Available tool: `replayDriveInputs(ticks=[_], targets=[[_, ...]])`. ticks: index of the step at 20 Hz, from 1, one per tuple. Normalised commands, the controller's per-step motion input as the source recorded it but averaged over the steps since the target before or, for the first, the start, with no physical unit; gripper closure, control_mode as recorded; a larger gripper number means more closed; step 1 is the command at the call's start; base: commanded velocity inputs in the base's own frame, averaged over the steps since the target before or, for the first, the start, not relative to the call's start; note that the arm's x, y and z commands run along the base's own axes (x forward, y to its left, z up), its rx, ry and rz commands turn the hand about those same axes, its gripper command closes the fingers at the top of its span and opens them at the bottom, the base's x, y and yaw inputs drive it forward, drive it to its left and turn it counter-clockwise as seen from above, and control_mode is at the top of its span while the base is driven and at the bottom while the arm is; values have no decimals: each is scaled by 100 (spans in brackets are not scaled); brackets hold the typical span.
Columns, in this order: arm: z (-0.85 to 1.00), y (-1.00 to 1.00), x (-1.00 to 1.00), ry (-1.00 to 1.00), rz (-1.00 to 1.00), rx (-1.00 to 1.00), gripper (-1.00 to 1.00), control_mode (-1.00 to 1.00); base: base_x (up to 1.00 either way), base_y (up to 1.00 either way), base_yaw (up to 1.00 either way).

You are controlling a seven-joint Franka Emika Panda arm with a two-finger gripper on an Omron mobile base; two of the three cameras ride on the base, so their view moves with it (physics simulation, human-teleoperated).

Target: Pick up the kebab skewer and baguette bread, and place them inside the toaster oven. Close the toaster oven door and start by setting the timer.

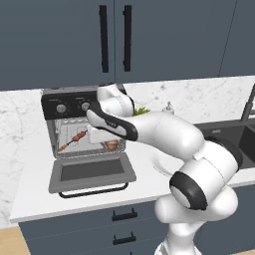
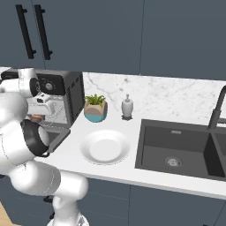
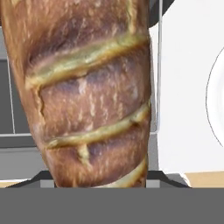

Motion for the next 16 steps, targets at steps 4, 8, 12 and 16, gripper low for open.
replayDriveInputs(ticks=[4,8,12,16], targets=[[-22,10,33,0,0,0,100,-100,0,0,0],[-12,11,29,0,0,0,100,-100,0,0,0],[-14,8,23,0,0,0,100,-100,0,0,0],[-17,5,5,0,0,0,100,-100,0,0,0]])
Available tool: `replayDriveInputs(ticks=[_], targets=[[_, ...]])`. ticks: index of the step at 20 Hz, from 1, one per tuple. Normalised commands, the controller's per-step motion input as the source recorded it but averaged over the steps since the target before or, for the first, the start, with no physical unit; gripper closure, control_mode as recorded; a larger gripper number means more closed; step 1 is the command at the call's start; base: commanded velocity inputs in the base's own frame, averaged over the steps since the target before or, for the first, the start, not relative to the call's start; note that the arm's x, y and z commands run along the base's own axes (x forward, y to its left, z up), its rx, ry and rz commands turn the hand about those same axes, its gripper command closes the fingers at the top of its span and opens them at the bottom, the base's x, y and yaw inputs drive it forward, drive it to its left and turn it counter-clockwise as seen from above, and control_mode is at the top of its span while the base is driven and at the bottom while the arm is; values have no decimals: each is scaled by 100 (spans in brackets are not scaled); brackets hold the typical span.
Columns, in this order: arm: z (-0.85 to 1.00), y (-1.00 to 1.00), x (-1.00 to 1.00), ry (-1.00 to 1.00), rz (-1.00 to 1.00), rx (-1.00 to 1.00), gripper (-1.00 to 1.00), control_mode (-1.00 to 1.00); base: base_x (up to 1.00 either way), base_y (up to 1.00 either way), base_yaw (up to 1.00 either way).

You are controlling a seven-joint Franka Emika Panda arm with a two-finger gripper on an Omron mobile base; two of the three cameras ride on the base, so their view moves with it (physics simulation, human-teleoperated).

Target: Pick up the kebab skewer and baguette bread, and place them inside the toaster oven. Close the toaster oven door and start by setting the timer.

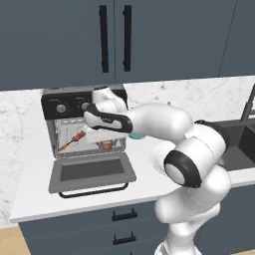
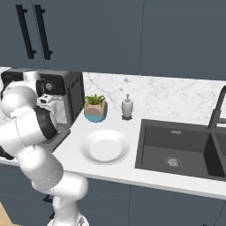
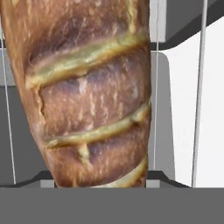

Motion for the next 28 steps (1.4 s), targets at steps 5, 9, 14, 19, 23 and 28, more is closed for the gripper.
replayDriveInputs(ticks=[5,9,14,19,23,28], targets=[[-13,1,10,0,0,0,100,-100,0,0,0],[-2,0,22,0,0,0,100,-100,0,0,0],[-2,2,13,0,0,0,-100,-100,0,0,0],[-4,1,-2,0,0,0,-100,-100,0,0,0],[1,0,-8,-3,0,0,-100,-100,0,0,0],[26,0,-36,-6,0,0,-100,-100,0,0,0]])
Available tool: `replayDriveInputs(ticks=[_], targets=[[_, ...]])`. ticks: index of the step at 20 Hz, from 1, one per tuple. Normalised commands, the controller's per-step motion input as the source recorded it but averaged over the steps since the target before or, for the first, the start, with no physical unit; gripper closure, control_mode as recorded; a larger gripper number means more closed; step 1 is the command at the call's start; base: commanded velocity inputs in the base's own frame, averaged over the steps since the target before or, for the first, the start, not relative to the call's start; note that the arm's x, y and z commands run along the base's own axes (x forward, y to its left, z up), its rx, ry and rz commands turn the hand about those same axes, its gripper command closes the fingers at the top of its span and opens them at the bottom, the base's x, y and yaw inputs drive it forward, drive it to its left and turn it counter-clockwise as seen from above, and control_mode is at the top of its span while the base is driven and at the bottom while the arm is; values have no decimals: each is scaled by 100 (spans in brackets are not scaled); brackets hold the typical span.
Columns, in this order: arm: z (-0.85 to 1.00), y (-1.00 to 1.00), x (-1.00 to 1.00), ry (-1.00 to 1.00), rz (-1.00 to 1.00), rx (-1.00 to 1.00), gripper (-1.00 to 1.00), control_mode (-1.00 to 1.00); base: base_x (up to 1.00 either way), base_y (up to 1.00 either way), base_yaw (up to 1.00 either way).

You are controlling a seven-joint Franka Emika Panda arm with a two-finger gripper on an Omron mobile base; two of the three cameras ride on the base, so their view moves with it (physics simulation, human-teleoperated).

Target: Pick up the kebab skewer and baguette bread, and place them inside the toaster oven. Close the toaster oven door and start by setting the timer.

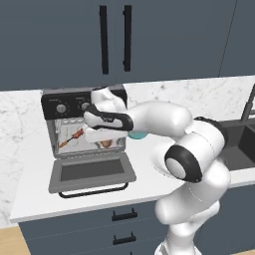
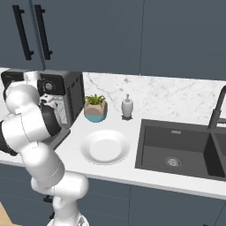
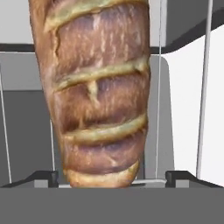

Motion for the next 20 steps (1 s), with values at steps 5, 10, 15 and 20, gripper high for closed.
replayDriveInputs(ticks=[5,10,15,20], targets=[[27,2,-66,-8,0,0,-100,-100,0,0,0],[30,16,-56,-7,0,0,-100,-100,0,0,0],[0,11,-21,0,-12,0,-100,-100,0,0,0],[-15,12,0,0,-18,0,-100,-100,0,0,0]])
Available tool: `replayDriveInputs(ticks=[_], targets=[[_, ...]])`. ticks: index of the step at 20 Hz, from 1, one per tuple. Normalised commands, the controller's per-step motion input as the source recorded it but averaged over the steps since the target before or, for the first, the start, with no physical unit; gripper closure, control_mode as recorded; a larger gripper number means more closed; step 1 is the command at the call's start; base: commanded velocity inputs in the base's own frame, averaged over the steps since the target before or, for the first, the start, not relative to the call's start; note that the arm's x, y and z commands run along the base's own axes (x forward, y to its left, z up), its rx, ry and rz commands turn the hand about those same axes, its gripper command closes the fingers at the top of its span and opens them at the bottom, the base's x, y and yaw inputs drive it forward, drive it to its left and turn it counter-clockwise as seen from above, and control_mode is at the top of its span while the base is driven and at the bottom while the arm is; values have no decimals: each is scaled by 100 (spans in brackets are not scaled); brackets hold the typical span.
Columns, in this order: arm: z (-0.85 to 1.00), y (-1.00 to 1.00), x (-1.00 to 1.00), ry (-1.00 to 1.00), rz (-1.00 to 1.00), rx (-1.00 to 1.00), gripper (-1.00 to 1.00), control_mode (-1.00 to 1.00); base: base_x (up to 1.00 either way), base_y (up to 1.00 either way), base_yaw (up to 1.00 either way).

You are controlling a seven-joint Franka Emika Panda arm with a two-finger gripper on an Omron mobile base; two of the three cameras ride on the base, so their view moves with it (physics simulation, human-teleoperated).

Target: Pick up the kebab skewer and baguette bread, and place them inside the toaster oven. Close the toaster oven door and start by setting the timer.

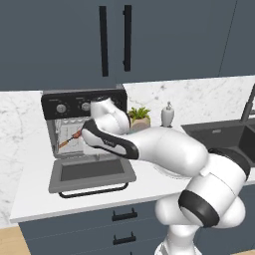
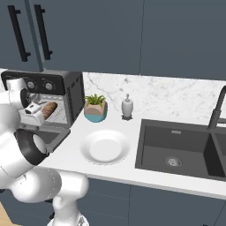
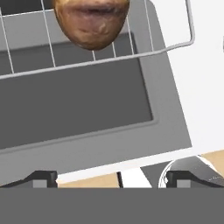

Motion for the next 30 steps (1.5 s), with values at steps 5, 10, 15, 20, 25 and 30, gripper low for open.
replayDriveInputs(ticks=[5,10,15,20,25,30], targets=[[-31,16,4,0,-15,0,-100,-100,0,0,0],[-26,13,19,0,-11,0,-100,-100,0,0,0],[-5,0,39,0,-5,0,-100,-100,0,0,0],[-13,0,37,0,-5,0,-100,-100,0,0,0],[-21,0,26,0,-5,0,-100,-100,0,0,0],[-15,0,26,-2,-5,0,-100,-100,0,0,0]])
